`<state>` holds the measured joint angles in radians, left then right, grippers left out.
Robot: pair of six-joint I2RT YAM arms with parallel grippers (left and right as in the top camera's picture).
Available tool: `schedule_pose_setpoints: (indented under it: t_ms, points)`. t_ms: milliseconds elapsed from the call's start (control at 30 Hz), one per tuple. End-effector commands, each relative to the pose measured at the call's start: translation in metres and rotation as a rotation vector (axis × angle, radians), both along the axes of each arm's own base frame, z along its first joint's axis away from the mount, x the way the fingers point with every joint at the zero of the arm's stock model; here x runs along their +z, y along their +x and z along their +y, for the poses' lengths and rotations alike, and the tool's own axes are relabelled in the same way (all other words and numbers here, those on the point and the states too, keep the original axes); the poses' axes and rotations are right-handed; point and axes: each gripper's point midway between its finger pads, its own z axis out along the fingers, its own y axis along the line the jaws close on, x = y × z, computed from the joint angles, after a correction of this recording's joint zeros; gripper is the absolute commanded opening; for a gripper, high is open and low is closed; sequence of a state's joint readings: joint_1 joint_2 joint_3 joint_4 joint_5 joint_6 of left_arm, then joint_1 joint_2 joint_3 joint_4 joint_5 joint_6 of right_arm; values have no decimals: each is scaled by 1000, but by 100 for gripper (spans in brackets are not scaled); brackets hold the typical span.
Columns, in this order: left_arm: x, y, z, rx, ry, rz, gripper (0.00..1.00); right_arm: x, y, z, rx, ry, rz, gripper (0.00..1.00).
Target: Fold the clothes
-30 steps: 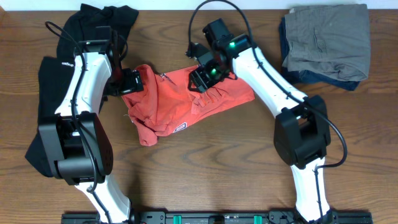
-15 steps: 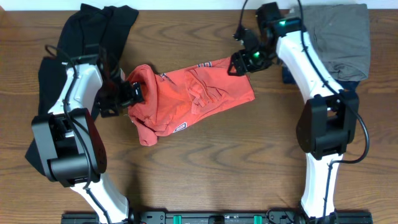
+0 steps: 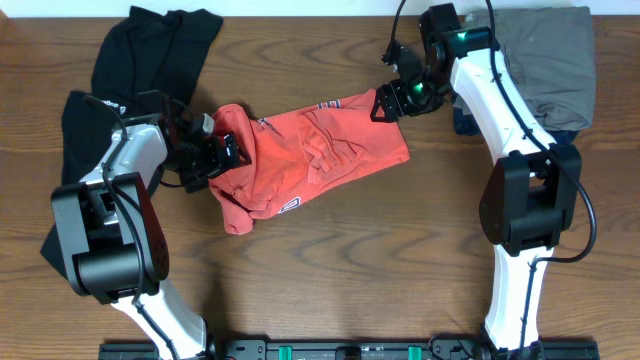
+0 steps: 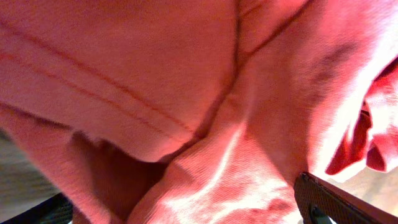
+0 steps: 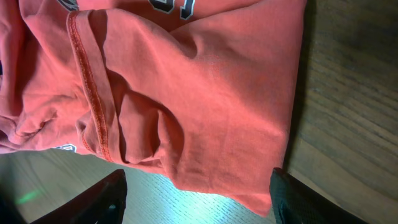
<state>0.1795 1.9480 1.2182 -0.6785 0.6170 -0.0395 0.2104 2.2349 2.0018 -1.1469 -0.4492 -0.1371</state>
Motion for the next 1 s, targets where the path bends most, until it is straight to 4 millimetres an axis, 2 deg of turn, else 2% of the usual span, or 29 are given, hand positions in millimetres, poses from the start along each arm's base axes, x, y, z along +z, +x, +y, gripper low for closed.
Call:
schedule_pose_setpoints:
  t_ms: [0,167,333,433,467,533,567,600,700,833,967]
  points:
    - [3,-3,-13,-37,-78,-29,98,25,4,0,12,11,-65,72]
    - [4,-1,-14,-50,-83,-48,98,25,4,0,12,10,-64,72]
    - [-6,-9,-10,-53,-48,-22,100,25,4,1,12,11,-65,72]
    - [-15,-16,-1,-49,12,7,73,25,4,1,12,11,-66,72]
    - [-17,-17,1,-48,27,12,60,25,4,1,12,10,-65,72]
    - [-19,-17,4,-46,51,17,41,25,4,1,13,10,-65,70]
    - [-19,-16,5,-46,52,12,32,24,3,1,14,8,-63,67]
    - [-19,-16,5,-46,52,9,30,23,3,1,14,6,-63,66]
    - [-19,-14,5,-42,54,2,7,16,0,5,23,-6,-55,62]
    - [-17,-12,6,-41,54,-2,6,5,-3,13,17,-2,-40,43]
    - [-6,-10,10,-29,55,-7,6,-8,-6,20,-7,26,-18,17]
